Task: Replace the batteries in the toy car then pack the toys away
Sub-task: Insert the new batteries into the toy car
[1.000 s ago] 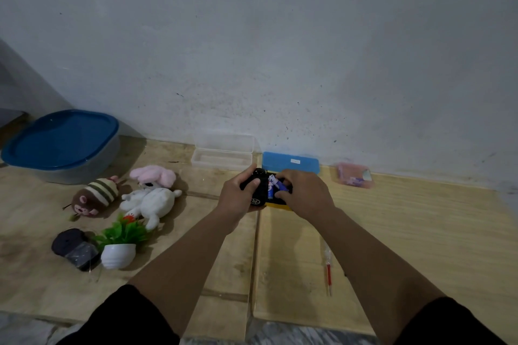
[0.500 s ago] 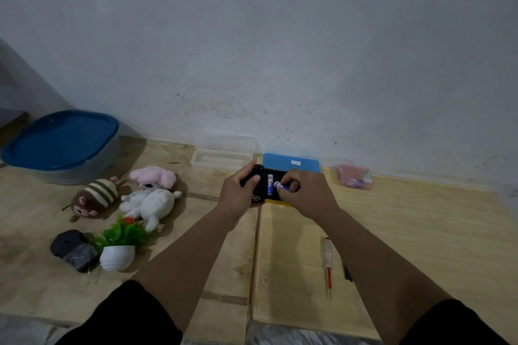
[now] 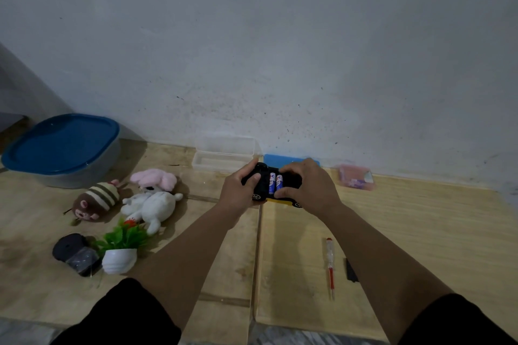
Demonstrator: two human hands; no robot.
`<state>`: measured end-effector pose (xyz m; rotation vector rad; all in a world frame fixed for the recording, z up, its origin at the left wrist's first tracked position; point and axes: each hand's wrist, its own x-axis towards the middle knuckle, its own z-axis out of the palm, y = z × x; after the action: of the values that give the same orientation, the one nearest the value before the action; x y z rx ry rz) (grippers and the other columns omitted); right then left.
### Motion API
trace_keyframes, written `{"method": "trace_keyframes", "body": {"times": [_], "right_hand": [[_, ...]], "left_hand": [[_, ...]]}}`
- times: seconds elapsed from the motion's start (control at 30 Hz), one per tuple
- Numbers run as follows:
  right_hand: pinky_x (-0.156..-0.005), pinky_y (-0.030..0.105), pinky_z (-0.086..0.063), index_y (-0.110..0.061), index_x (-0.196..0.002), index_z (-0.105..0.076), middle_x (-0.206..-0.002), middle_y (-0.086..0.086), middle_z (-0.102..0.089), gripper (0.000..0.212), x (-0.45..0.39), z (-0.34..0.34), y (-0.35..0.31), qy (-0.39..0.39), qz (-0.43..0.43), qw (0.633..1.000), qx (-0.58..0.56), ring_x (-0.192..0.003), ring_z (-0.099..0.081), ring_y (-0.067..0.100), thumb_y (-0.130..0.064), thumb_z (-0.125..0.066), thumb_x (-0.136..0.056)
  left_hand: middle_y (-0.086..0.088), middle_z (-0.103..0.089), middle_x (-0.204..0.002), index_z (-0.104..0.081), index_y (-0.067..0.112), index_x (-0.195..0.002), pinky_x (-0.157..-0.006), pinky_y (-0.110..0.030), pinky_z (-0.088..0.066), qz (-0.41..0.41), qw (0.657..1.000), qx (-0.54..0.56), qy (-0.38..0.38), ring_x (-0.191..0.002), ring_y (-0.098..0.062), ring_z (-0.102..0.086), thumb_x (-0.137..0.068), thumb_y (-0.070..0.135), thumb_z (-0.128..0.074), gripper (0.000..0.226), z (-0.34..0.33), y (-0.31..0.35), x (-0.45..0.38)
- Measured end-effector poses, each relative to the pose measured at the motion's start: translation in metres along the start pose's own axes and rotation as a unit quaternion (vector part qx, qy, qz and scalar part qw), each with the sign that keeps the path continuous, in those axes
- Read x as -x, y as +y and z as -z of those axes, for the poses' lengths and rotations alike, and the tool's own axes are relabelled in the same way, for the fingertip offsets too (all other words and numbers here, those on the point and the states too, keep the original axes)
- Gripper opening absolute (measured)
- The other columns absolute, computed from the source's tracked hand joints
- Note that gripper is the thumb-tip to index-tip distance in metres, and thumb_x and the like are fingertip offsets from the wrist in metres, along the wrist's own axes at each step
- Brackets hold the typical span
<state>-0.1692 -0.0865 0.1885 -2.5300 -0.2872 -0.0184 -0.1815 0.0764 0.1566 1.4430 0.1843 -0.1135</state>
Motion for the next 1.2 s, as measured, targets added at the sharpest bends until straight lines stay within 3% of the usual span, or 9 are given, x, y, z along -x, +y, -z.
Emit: {"method": "trace_keyframes", "body": {"times": [0.13,0.27,0.37,0.5,0.63,0.77,0.87,1.0,1.2], "right_hand": [[-0.078,0.028,-0.046,-0.026,-0.11,-0.06,-0.106,-0.003,-0.052,0.052,0.0,0.002,-0.002,0.009,-0.005,1.0,0.014,-0.092,-0.052,0.011,-0.04,-0.081,-0.064],[-0.071,0.029,-0.048,-0.019,-0.1,-0.062,-0.093,-0.002,-0.06,0.037,0.002,0.002,-0.005,0.006,0.027,0.999,0.04,-0.081,-0.056,0.013,-0.037,-0.076,-0.072],[-0.064,0.028,-0.048,-0.014,-0.107,-0.063,-0.079,0.002,-0.067,0.032,0.005,-0.002,-0.009,-0.017,0.049,0.997,0.063,-0.069,-0.057,0.014,-0.028,-0.067,-0.078],[-0.061,0.021,-0.045,-0.013,-0.119,-0.06,-0.069,-0.009,-0.053,0.044,0.006,0.0,-0.012,-0.045,0.026,0.998,0.021,-0.062,-0.051,0.008,-0.019,-0.065,-0.075],[-0.056,0.006,-0.031,-0.015,-0.131,-0.053,-0.067,-0.014,-0.045,0.052,0.006,0.004,-0.007,-0.044,0.027,0.999,-0.012,-0.062,-0.043,0.0,-0.012,-0.06,-0.079],[-0.06,0.011,-0.033,-0.023,-0.128,-0.054,-0.082,0.0,-0.051,0.045,0.007,0.005,-0.002,-0.026,0.039,0.999,-0.016,-0.071,-0.047,0.011,-0.011,-0.054,-0.085],[-0.056,0.025,-0.042,-0.022,-0.112,-0.052,-0.083,-0.001,-0.058,0.028,0.009,0.001,-0.004,-0.016,0.041,0.999,-0.026,-0.063,-0.053,0.012,-0.012,-0.056,-0.087],[-0.066,0.033,-0.047,-0.022,-0.099,-0.051,-0.092,0.001,-0.066,0.016,0.01,-0.004,-0.001,-0.006,0.043,0.998,0.046,-0.079,-0.059,0.022,-0.02,-0.059,-0.086],[-0.085,0.037,-0.049,-0.027,-0.111,-0.067,-0.114,-0.001,-0.068,0.032,0.009,0.002,0.003,-0.042,0.069,0.995,0.056,-0.1,-0.061,0.019,-0.036,-0.067,-0.08]], "left_hand": [[-0.005,-0.05,-0.135,-0.046,0.023,-0.139,-0.06,-0.025,-0.058,0.001,1.0,0.0,0.001,-0.097,-0.017,-0.06,-0.098,0.01,-0.048,0.043,0.001,0.002,0.001],[-0.005,-0.053,-0.13,-0.046,0.023,-0.139,-0.058,-0.023,-0.057,-0.009,1.0,-0.004,0.007,-0.093,-0.013,-0.061,-0.098,0.009,-0.047,0.043,-0.001,0.003,0.001],[-0.004,-0.053,-0.13,-0.047,0.023,-0.138,-0.059,-0.023,-0.058,-0.011,1.0,-0.012,0.009,-0.093,-0.013,-0.061,-0.098,0.008,-0.046,0.043,-0.003,0.004,0.002],[-0.005,-0.052,-0.133,-0.047,0.024,-0.138,-0.063,-0.027,-0.06,-0.006,1.0,-0.022,0.004,-0.103,-0.023,-0.06,-0.098,0.008,-0.047,0.043,-0.005,0.002,0.004],[-0.002,-0.054,-0.127,-0.047,0.024,-0.138,-0.062,-0.026,-0.059,-0.006,0.999,-0.031,0.012,-0.091,-0.011,-0.061,-0.098,0.009,-0.046,0.042,-0.002,-0.001,0.005],[0.0,-0.054,-0.124,-0.047,0.023,-0.138,-0.065,-0.027,-0.059,0.001,0.999,-0.042,-0.009,-0.094,-0.014,-0.061,-0.098,0.009,-0.046,0.042,-0.002,-0.004,0.007],[-0.001,-0.054,-0.124,-0.048,0.023,-0.138,-0.065,-0.029,-0.06,0.007,0.999,-0.032,-0.011,-0.101,-0.021,-0.06,-0.098,0.008,-0.047,0.042,-0.007,-0.004,0.009],[-0.003,-0.054,-0.126,-0.049,0.023,-0.136,-0.065,-0.031,-0.06,0.017,1.0,-0.014,0.003,-0.096,-0.018,-0.061,-0.098,0.008,-0.047,0.042,-0.008,-0.003,0.006],[-0.004,-0.052,-0.123,-0.048,0.022,-0.137,-0.071,-0.039,-0.059,0.025,0.999,0.013,0.027,-0.096,-0.025,-0.06,-0.098,0.008,-0.046,0.042,-0.005,0.0,0.003]]}}
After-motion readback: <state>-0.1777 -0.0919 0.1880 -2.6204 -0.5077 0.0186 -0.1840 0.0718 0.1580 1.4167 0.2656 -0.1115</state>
